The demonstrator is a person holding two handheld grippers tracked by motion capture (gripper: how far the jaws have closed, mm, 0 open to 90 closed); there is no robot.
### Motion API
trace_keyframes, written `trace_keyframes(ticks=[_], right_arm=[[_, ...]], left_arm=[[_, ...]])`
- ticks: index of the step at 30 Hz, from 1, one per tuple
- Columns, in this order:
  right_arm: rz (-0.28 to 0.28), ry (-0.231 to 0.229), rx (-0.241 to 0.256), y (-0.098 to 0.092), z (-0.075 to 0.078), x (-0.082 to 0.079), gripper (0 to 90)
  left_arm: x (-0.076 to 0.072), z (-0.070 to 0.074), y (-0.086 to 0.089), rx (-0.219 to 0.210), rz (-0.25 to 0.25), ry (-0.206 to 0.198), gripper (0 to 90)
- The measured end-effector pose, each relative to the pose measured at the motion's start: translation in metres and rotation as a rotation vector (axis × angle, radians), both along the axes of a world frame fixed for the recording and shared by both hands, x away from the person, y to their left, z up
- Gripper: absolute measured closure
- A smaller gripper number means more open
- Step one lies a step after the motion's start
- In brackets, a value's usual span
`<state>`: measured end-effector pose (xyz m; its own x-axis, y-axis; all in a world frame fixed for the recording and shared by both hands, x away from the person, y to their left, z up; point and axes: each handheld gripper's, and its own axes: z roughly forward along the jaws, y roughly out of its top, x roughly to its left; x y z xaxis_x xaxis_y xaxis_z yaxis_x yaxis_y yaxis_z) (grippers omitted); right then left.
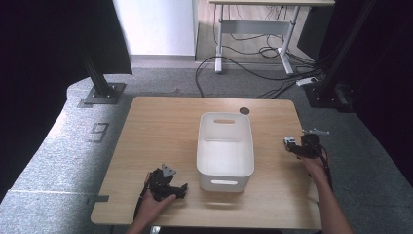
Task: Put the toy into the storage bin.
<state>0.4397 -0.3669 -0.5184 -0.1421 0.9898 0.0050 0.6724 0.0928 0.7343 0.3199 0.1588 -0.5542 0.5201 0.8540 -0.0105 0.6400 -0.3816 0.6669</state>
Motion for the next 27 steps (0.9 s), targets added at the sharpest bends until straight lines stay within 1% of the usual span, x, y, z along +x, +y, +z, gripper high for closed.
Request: trace_keyframes(ticks=[2, 7, 11, 15, 18, 20, 21, 22, 25, 27], right_arm=[[-0.003, -0.005, -0.005, -0.001, -0.001, 0.002, 34.2], [-0.010, -0.003, 0.029, -0.004, -0.002, 0.006, 34.4], [-0.004, 0.001, 0.020, -0.003, -0.004, 0.009, 34.3], [-0.009, 0.003, 0.025, -0.004, -0.005, 0.013, 33.2], [0.000, -0.005, 0.011, 0.000, -0.001, 0.018, 33.1], [0.005, -0.017, 0.016, 0.002, 0.001, 0.021, 33.6], [0.004, -0.014, 0.017, 0.003, 0.001, 0.022, 33.1], [0.002, 0.005, 0.010, 0.003, 0.000, 0.024, 32.8], [0.002, 0.011, 0.004, 0.005, 0.000, 0.028, 33.2], [0.002, 0.022, -0.014, 0.006, -0.002, 0.031, 33.2]], left_arm=[[0.000, 0.000, 0.000, 0.000, 0.000, 0.000, 1.1], [0.000, 0.000, 0.000, 0.000, 0.000, 0.000, 1.1], [0.000, 0.000, 0.000, 0.000, -0.001, 0.000, 1.1], [0.001, 0.000, 0.000, 0.001, -0.002, 0.001, 0.9], [0.001, 0.000, 0.000, 0.002, -0.002, 0.001, 0.8], [0.001, 0.000, 0.000, 0.002, -0.002, 0.001, 0.8], [0.001, 0.000, 0.000, 0.002, -0.002, 0.001, 0.8], [0.001, 0.000, 0.000, 0.001, -0.002, 0.001, 0.8], [0.001, 0.000, 0.000, 0.002, -0.002, 0.001, 0.8], [0.001, 0.000, 0.000, 0.002, -0.002, 0.001, 0.8]])
